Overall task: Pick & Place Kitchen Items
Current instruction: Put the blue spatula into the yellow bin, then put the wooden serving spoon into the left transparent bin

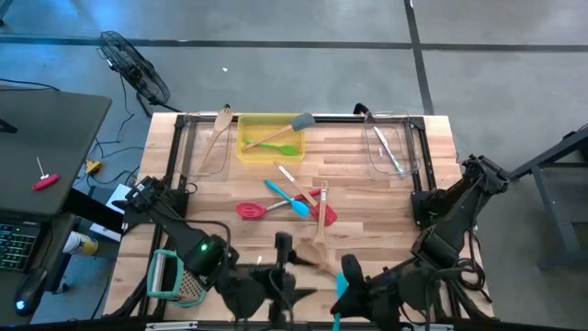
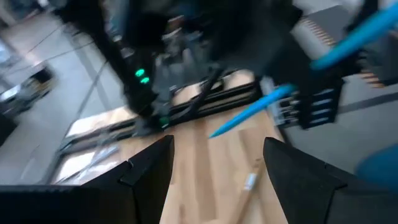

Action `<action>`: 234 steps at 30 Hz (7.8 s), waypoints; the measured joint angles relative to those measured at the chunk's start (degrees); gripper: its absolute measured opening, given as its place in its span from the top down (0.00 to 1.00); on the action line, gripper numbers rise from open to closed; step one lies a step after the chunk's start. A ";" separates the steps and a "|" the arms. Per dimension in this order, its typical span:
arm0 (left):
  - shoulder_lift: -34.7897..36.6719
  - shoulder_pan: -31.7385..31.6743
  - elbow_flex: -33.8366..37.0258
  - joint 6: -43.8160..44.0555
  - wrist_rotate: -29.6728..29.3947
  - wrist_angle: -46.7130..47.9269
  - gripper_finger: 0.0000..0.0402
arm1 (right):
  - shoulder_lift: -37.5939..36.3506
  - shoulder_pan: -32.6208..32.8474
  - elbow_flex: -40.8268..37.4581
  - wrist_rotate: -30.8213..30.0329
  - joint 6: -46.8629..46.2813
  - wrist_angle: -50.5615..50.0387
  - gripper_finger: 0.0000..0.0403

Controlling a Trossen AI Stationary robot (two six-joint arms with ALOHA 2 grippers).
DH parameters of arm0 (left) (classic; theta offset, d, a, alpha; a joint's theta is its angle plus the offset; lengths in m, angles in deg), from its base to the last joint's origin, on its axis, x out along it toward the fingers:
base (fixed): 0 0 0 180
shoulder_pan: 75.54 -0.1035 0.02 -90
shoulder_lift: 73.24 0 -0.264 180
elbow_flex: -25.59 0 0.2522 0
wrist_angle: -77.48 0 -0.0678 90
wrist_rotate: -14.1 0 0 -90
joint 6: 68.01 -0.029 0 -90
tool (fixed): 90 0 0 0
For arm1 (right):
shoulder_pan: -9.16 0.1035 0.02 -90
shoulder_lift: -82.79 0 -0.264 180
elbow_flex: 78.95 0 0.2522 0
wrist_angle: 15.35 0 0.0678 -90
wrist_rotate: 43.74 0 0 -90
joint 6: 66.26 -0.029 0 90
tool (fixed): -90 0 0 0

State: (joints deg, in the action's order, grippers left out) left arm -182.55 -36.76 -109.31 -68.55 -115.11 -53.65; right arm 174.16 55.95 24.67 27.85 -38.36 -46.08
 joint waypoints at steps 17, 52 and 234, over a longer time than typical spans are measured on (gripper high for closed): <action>-3.09 5.98 -0.02 -14.61 -6.60 -13.05 0.40 | 0.00 -1.57 0.00 -13.00 -0.68 1.46 0.94; -3.15 2.08 0.00 -16.23 -1.75 -19.15 0.54 | 0.02 -1.60 0.07 -13.16 -1.40 0.48 0.94; 7.04 -20.30 44.14 47.54 34.86 -13.07 0.52 | 0.00 7.71 0.00 -28.72 -83.82 -72.04 0.42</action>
State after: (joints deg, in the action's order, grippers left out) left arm -175.52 -57.05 -65.17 -21.01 -80.25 -66.72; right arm 174.16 63.66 24.67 -0.88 -122.18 -118.11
